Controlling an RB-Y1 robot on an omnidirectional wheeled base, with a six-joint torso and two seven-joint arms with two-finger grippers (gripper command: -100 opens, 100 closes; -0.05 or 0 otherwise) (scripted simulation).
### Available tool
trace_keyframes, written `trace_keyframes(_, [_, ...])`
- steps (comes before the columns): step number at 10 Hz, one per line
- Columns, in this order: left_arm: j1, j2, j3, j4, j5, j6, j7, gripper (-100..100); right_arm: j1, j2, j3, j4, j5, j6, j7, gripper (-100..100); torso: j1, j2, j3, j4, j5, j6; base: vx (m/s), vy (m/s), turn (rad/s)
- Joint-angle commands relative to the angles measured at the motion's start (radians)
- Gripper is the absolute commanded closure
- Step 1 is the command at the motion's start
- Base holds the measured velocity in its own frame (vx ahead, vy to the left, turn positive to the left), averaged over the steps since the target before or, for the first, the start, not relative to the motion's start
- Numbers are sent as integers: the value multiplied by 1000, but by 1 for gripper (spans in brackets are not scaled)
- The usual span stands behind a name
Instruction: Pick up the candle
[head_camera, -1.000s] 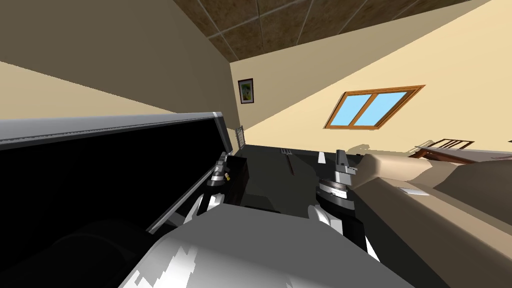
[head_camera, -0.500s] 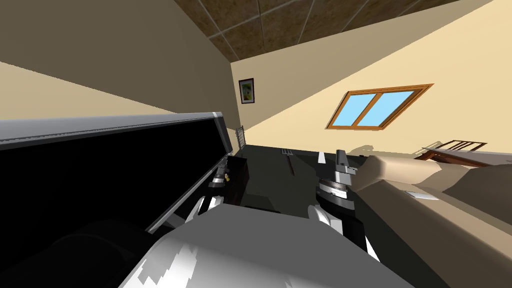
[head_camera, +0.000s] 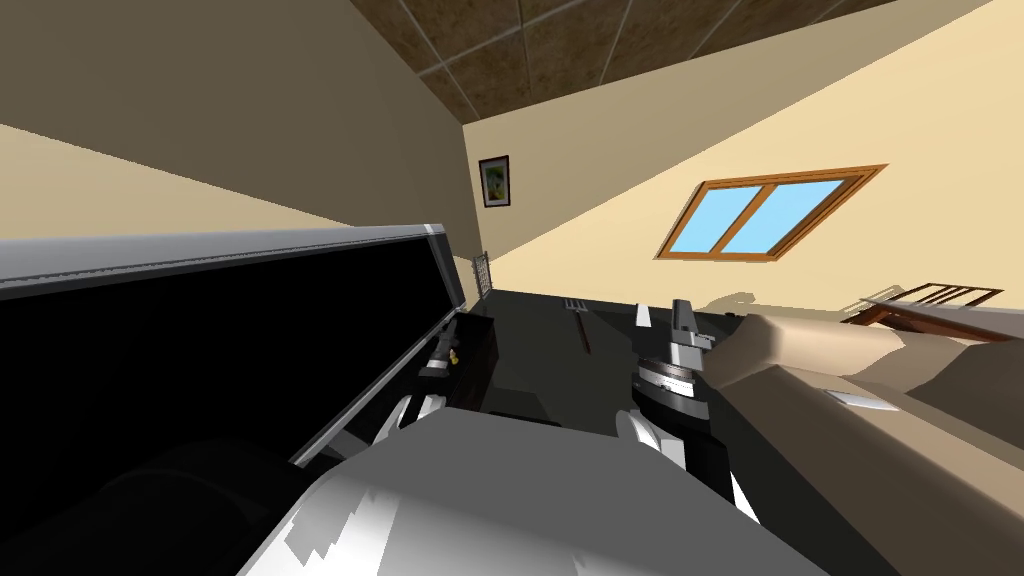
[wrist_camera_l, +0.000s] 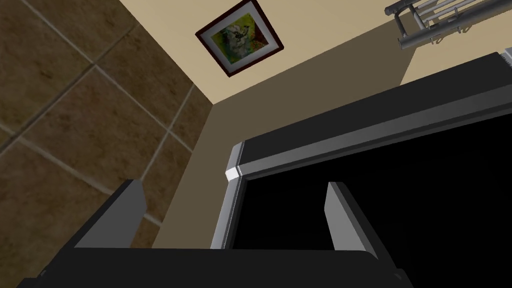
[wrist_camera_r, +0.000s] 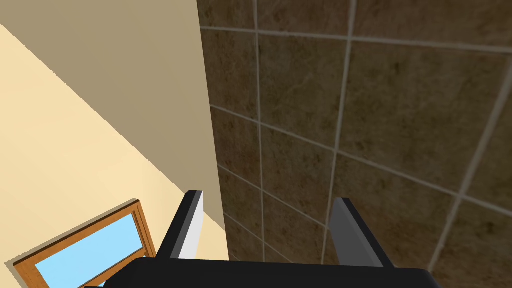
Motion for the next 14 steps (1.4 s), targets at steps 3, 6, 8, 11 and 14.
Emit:
trace_keyframes(3, [-18,10,18,101,-15,18,-28,-100,0,0,0,0,0,0,0,0,0,0,0,0,0,0,44,-9,28])
trace_keyframes(6, [-27,14,26,167,-23,26,-41,-100,0,0,0,0,0,0,0,0,-1,0,0,0,0,0,42,-18,28])
trace_keyframes(8, [-37,17,35,221,-32,35,-54,-100,0,0,0,0,0,0,0,0,0,-1,0,0,0,0,49,-11,30])
trace_keyframes(11, [-58,24,52,322,-52,51,-79,-100,0,0,0,0,0,0,0,0,0,0,0,0,0,0,49,-8,30])
trace_keyframes(14, [-68,27,60,380,-63,59,-91,-100,0,0,0,0,0,0,0,0,0,0,0,0,0,0,43,-12,31])
